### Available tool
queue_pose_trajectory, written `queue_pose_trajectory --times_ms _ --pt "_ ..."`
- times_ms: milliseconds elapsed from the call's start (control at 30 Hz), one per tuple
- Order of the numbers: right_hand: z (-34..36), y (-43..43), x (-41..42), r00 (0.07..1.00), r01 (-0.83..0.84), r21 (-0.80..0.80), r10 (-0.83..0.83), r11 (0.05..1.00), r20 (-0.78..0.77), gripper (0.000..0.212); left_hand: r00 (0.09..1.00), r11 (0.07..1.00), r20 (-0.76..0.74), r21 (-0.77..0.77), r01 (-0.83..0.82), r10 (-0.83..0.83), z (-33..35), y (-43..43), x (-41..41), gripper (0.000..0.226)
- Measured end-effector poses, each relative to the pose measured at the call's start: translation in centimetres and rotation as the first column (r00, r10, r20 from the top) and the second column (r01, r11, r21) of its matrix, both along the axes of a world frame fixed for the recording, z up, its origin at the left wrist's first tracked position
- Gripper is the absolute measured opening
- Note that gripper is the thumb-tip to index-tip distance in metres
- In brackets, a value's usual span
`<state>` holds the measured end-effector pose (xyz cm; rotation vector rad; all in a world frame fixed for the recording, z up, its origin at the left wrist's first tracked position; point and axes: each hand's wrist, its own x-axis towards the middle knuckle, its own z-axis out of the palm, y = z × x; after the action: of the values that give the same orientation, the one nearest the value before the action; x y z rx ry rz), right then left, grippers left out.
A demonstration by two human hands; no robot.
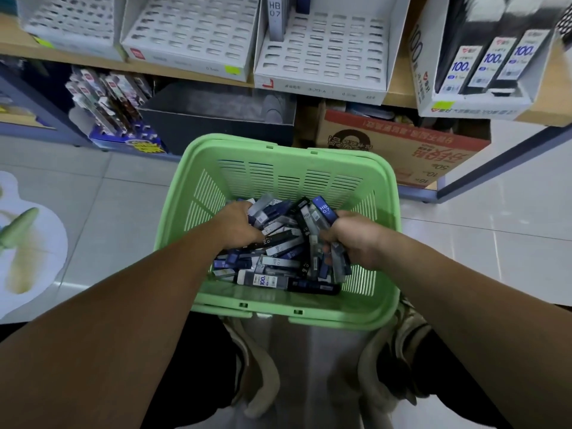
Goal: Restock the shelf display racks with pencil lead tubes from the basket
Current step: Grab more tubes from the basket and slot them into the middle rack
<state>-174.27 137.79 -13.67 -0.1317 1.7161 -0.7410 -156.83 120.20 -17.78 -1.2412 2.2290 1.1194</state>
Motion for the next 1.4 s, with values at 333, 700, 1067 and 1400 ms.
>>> queue_pose_trajectory --times_ms 333,700,1067,1400 --pt "-3.2 -0.6 1.6 1.0 0.007 0.055 -0.008 0.998 0.025 0.022 0.97 0.978 0.137 -0.021 0.207 -0.202 -3.7 0.6 0.9 0.078" --pt "-5.5 -1.2 2.1 0.998 0.059 0.095 -0.061 0.994 0.025 0.011 0.896 0.842 0.256 -0.322 0.433 -0.363 -3.7 0.7 1.4 0.029" --pt "-3.7 -1.0 1.0 0.966 0.18 0.079 -0.191 0.981 0.174 0.023 0.776 0.796 0.178 0.165 0.582 -0.605 -4.0 2.9 0.5 0.016" --pt "-4.5 -0.2 1.0 0.984 0.091 0.087 -0.103 0.992 0.142 0.016 0.665 0.714 0.265 0.182 0.676 -0.698 -4.5 3.1 0.0 0.028"
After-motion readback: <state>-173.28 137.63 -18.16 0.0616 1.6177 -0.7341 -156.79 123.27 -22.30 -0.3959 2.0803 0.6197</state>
